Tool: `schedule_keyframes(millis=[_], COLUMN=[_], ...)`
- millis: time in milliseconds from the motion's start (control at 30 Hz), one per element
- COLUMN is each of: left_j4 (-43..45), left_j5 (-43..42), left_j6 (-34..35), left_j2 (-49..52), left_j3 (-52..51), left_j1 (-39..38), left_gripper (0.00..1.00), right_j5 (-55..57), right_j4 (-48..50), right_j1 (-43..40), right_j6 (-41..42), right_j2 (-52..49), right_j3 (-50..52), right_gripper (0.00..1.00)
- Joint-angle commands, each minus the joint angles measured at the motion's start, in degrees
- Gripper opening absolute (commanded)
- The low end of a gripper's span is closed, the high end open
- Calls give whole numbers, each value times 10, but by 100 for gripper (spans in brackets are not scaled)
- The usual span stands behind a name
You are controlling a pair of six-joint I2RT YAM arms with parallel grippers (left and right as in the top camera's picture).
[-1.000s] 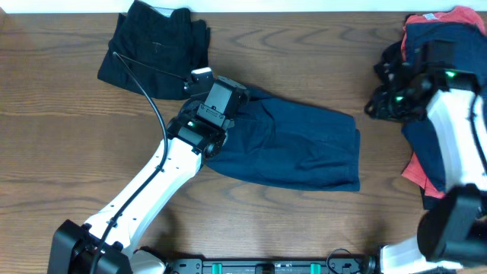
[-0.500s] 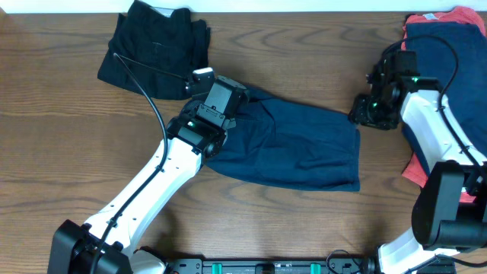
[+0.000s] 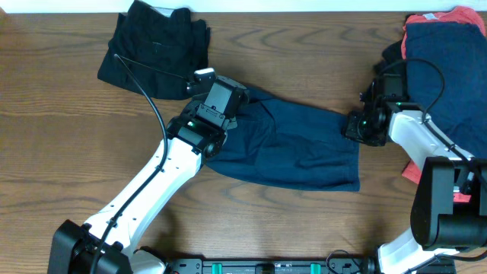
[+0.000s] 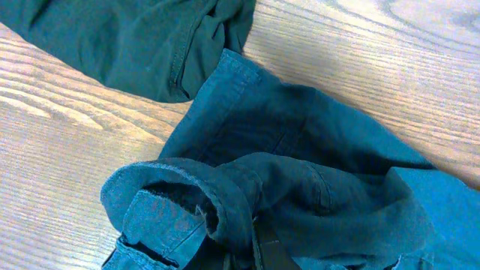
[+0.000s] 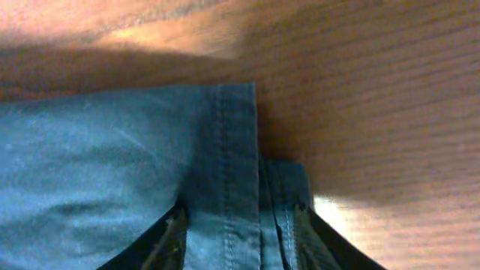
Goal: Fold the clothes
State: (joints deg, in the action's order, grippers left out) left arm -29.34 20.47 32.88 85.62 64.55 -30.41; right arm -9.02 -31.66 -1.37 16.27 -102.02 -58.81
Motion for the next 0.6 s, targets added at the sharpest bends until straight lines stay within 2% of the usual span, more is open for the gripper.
schedule_keyframes(millis=[0,67,233,300,467,567], left_j4=[1,1,1,1,1,1], left_j5=[-5,-5,-5,-5,-5,-5], left_j6=[2,2,2,2,2,2], left_j2=[1,1,1,1,1,1], left_j3=[1,1,1,1,1,1], left_j1=[2,2,2,2,2,2], left_gripper=[6,6,6,6,6,6], right_j5=[2,2,0,-7,-9,-9], right_j4=[24,42,73,88,96,96], right_j1=[6,7,7,7,7,7], right_j6=[22,28,35,35,35,34], right_j2=[-7,-7,-7,-7,-7,-7], right_j3=[5,5,5,5,5,5], right_gripper=[43,38,15,9,1,1])
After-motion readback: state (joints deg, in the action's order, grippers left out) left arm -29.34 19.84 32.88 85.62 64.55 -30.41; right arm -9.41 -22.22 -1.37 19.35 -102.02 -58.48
